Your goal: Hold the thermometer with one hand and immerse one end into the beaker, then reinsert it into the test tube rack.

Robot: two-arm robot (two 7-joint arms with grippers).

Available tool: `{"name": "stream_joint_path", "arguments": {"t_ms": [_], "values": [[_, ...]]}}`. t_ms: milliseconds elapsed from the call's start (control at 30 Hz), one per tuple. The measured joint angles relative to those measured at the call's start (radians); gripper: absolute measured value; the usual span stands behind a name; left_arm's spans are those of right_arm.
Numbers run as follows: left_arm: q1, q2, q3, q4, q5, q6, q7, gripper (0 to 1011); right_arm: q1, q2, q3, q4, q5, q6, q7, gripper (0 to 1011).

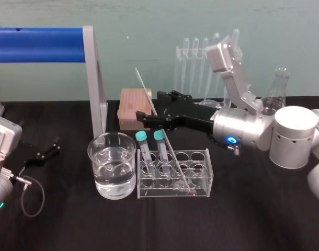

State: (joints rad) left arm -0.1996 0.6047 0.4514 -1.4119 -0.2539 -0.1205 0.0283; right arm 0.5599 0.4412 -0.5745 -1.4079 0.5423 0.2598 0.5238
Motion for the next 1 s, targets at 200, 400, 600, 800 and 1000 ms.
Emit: {"name": "stream_joint_path", "arguments": {"t_ms": [200,400,600,800,1000], "values": [[0.0,0.0,0.0,0.0,0.0,0.0,0.0,1008,0.02,-0.032,-0.003,0.015,0.013,0.037,-0.016,1003],[0.0,0.0,0.0,0.0,0.0,0.0,0.0,1008,0.015,-0.024,-0.001,-0.019,0.033,0.066,-0.019,1003],[0.0,0.0,0.0,0.0,0.0,0.0,0.0,1008,0.007,-0.008,-0.004,-0.045,0.039,0.083,-0.032,1003],[0.0,0.0,0.0,0.0,0.0,0.0,0.0,1008,0.006,-0.003,-0.008,-0.047,0.039,0.089,-0.044,1003],[0.0,0.0,0.0,0.0,0.0,0.0,0.0,1008,0.007,-0.001,-0.011,-0.046,0.038,0.088,-0.046,1003]]}}
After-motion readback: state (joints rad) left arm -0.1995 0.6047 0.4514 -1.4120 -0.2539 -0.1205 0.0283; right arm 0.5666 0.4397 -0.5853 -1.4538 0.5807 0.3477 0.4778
